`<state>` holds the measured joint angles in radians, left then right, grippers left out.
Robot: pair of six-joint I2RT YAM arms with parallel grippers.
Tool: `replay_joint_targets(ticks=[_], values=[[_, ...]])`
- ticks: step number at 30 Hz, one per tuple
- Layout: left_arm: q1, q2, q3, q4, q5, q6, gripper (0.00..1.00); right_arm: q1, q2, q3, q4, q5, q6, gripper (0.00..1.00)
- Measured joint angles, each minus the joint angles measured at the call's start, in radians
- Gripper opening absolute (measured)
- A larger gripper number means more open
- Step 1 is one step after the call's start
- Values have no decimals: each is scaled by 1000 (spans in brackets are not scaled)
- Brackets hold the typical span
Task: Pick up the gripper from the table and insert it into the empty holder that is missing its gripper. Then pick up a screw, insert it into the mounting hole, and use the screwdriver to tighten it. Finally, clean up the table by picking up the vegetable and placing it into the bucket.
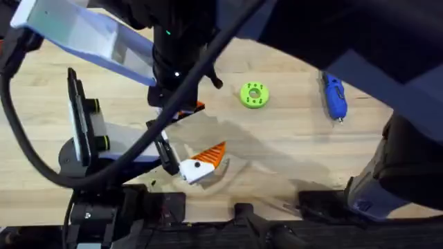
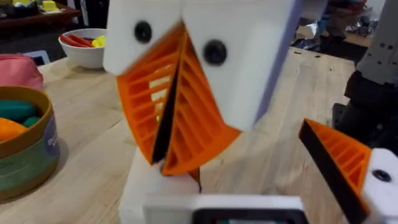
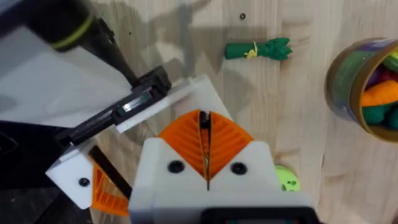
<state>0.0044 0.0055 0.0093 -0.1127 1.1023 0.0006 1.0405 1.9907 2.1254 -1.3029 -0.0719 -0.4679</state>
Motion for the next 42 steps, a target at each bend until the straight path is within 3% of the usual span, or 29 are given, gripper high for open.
replay_joint_targets(ticks=[16,17,23,24,32,42], values=[[0,0,0,0,0,0,985,0,0,0,0,0,5,12],[0,0,0,0,0,0,985,0,0,0,-1,0,11,104],[0,0,0,0,1,1,985,-4,0,0,-5,14,18,948],[0,0,0,0,1,1,985,-9,0,0,-5,16,24,980],[0,0,0,0,0,2,985,-25,-10,1,27,20,103,993],[0,0,0,0,1,3,985,-89,-110,1,47,5,280,994]])
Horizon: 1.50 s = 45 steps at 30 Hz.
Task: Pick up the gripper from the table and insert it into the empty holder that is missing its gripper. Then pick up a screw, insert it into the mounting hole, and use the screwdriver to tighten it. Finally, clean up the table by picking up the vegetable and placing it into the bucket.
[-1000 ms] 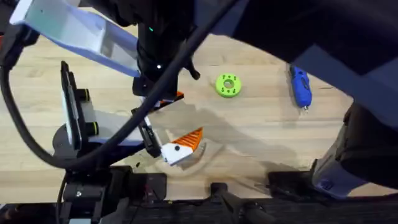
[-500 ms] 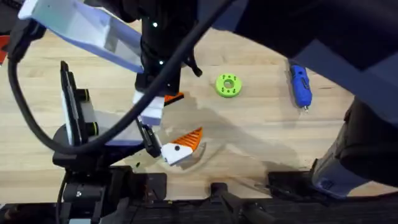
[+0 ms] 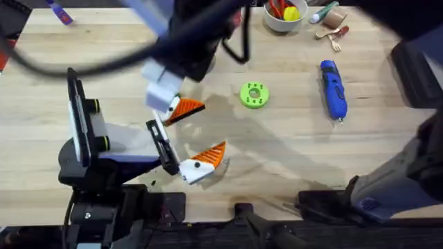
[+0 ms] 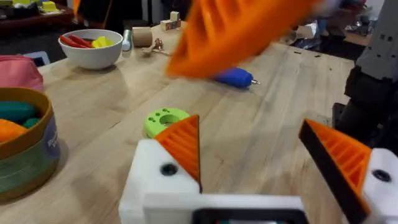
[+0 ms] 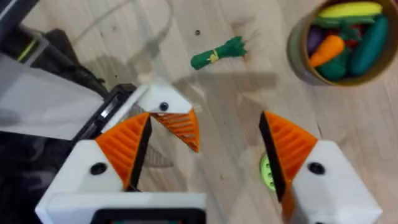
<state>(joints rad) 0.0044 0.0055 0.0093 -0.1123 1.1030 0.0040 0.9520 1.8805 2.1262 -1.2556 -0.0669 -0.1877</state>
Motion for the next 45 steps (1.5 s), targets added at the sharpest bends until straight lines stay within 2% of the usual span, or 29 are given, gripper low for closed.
replay_joint_targets(ticks=[6,15,20,31,38,45], values=[[0,0,0,0,0,0,985,-48,-84,-47,53,-2,87,994],[0,0,0,0,0,0,985,-138,-291,-371,201,2,230,993],[0,0,0,0,0,0,985,-201,-431,-512,212,107,357,994],[0,0,0,0,0,0,985,-211,-608,-683,186,336,558,992],[0,0,0,0,0,0,986,-285,-702,-785,179,378,616,992],[0,0,0,0,0,0,986,-314,-715,-795,182,384,630,992]])
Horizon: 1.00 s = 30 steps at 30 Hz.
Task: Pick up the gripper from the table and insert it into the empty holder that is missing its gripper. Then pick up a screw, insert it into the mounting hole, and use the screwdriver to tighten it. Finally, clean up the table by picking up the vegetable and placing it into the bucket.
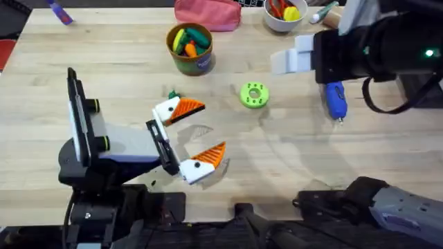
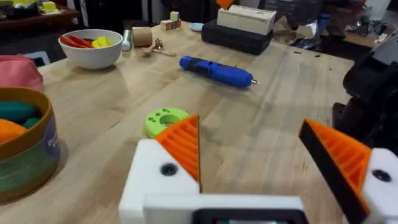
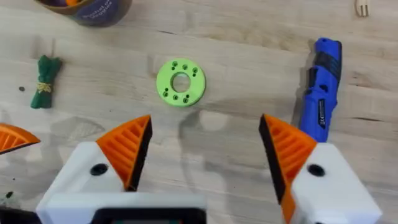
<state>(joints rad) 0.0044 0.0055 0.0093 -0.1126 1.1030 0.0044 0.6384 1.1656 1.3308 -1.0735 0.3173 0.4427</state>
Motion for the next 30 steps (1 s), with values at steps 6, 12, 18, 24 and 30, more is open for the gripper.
replay_joint_targets(ticks=[6,12,18,24,30], values=[[0,0,0,0,0,0,985,0,0,0,0,0,3,992],[0,0,0,0,0,0,369,0,0,0,-16,0,38,991],[0,0,0,0,0,4,10,-33,0,0,-67,1,100,991],[0,0,0,0,0,4,8,-149,0,-10,-96,4,129,991],[0,0,0,0,0,4,8,-282,17,-27,-103,8,80,991]])
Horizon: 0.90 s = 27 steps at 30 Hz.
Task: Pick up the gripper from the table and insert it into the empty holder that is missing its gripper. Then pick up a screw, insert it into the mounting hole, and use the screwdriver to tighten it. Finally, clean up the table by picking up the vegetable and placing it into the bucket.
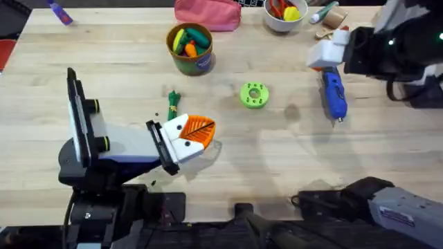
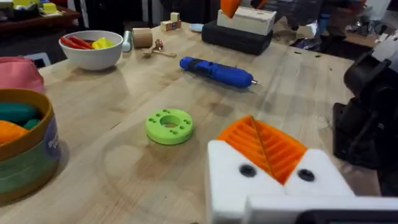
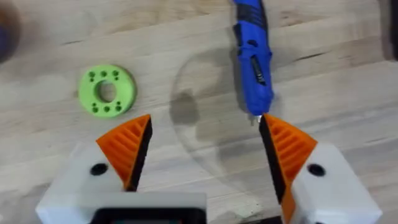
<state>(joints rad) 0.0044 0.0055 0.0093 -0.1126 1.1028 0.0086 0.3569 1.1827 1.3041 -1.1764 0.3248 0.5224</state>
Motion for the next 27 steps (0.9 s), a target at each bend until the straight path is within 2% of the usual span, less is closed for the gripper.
replay_joint_targets(ticks=[4,5,9,14,20,27], values=[[0,0,0,0,0,0,8,-89,23,-1,19,0,-55,991],[0,0,0,0,0,0,8,-154,39,-2,47,0,-107,992],[0,0,0,0,0,0,8,-244,81,-2,111,-29,-205,993],[0,0,0,0,0,0,8,-350,189,-2,191,-87,-354,994],[0,0,0,0,0,0,8,-405,345,-2,230,-109,-487,994],[0,0,0,0,0,0,8,-435,508,-3,301,-161,-557,990]])
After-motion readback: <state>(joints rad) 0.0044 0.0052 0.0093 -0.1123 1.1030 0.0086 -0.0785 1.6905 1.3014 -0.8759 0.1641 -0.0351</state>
